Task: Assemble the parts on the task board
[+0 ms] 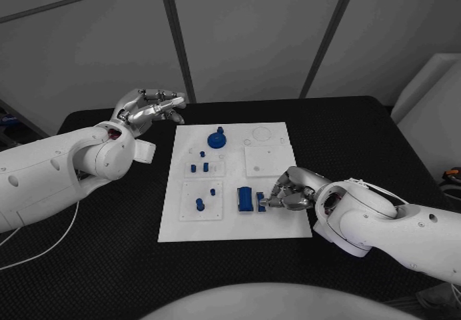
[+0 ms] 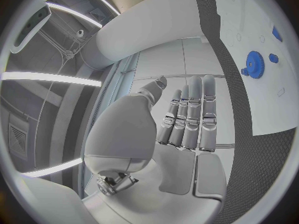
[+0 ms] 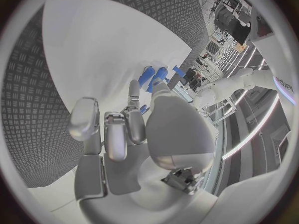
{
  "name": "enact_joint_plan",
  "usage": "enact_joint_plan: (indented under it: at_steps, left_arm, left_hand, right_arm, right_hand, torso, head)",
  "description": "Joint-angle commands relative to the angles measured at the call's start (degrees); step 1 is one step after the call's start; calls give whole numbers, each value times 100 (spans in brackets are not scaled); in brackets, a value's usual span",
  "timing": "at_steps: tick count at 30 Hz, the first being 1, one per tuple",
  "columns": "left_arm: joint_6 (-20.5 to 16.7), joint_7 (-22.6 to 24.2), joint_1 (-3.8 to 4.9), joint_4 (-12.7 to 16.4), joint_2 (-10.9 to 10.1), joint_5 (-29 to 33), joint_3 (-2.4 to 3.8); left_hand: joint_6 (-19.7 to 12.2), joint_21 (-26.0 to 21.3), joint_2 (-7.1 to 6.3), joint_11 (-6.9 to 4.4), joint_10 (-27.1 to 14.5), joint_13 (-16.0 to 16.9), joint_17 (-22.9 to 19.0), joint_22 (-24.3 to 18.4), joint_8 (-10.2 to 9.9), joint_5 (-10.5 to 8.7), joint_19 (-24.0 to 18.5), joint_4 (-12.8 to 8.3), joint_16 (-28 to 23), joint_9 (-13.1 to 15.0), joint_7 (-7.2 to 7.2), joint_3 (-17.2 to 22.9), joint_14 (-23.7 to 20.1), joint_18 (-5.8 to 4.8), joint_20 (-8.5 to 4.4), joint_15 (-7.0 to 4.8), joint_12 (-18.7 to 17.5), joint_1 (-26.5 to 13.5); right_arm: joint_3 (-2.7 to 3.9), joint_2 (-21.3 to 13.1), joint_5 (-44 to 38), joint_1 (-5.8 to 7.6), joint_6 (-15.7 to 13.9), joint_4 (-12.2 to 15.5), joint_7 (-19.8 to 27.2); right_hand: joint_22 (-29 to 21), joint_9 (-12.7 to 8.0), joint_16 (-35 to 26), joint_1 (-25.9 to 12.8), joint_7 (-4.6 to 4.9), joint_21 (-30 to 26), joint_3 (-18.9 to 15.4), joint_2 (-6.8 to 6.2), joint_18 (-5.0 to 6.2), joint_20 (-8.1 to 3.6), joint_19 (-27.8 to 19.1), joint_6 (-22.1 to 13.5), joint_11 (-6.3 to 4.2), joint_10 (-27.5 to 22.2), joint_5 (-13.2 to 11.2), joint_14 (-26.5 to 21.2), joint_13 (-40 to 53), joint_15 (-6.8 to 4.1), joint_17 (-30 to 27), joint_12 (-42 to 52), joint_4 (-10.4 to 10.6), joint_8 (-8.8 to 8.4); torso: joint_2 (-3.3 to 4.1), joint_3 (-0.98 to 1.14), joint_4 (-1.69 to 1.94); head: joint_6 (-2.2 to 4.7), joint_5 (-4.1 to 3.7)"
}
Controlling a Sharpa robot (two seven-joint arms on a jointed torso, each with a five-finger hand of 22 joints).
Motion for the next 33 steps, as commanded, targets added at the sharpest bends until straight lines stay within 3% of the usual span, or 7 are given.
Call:
enact_joint_plan:
  at_steps: [1,17,33]
  left_arm:
    - [43,21,6,-4,6,10,4]
    - [29,8,-2,-29,4,10,4]
    - [37,8,-12,-31,4,10,4]
  left_hand:
    - [-45,-15,19,-20,-40,-8,-6,-5,29,10,35,7,35,-3,3,-37,-35,-55,3,4,25,18]
    - [-45,-15,19,-20,-40,-8,-6,-5,29,10,35,7,35,-3,3,-37,-35,-55,3,4,25,18]
    - [-45,-15,19,-20,-40,-8,-6,-5,29,10,35,7,35,-3,3,-37,-35,-55,3,4,25,18]
  right_arm:
    - [-1,-38,-46,5,300,62,303]
    - [-3,-22,-62,2,535,52,383]
    - [-2,138,-211,2,522,-236,237]
  right_hand:
    - [-8,8,-2,143,11,-37,-28,-20,-50,7,-37,-36,1,67,-41,544,442,-12,1331,-27,-45,22]
    - [-3,13,0,263,11,-37,-49,0,-51,9,-36,-36,1,70,-52,545,452,-10,1335,-19,-72,28]
    - [50,29,19,265,-5,-8,-98,187,-61,6,-5,8,-10,117,-47,553,531,-18,1369,79,24,60]
  torso:
    - [2,1,-1]
    - [12,1,11]
    - [12,-2,14]
  head:
    - [10,-2]
    - [-5,-21]
    - [-44,-3]
